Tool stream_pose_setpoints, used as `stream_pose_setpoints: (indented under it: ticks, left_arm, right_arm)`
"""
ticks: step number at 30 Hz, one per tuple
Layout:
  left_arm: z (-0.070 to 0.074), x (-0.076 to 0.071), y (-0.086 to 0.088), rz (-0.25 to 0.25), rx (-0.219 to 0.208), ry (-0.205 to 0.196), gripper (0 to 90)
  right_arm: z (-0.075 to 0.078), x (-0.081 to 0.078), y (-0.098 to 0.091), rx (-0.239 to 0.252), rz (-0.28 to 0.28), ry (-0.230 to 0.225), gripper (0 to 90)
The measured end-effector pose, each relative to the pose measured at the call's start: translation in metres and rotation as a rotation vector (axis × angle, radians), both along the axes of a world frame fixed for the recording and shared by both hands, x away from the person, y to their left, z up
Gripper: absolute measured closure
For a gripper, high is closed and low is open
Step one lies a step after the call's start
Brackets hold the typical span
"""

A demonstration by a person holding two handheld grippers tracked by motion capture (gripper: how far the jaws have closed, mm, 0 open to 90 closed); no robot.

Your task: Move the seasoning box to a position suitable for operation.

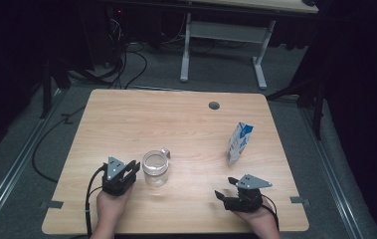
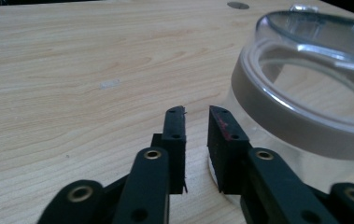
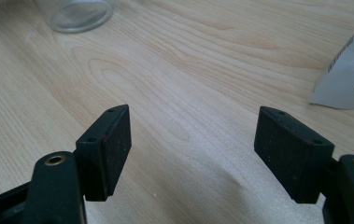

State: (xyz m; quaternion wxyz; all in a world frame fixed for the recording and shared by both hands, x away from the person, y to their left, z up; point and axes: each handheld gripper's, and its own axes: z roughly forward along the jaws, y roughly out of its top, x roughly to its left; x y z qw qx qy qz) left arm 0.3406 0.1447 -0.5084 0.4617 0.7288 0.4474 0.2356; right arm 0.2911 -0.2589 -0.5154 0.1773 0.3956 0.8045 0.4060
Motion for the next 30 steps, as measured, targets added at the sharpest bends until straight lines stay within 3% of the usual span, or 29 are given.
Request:
stream_pose_setpoints:
  ticks: [1,3,11,20,30]
  left_arm:
    - [0.001,-0.002,-0.001,-0.014,-0.003,-0.026,85.7]
    - [0.003,-0.003,-0.001,-0.025,-0.026,-0.032,87.4]
    - [0.004,0.002,0.0,-0.042,-0.077,-0.034,89.7]
    - [0.006,-0.006,-0.004,-0.052,-0.062,-0.036,90.0]
    - [0.008,-0.027,-0.017,-0.109,-0.033,-0.045,90.0]
  right_arm:
    - [0.0,0.0,-0.001,0.001,-0.004,-0.002,31.5]
    - [0.001,-0.001,-0.001,0.004,-0.011,-0.011,33.5]
    - [-0.001,-0.001,0.0,0.008,-0.008,-0.016,39.1]
    - [-0.001,-0.002,-0.001,0.009,-0.005,-0.016,40.2]
    - [0.0,-0.002,0.002,0.015,0.014,-0.012,39.7]
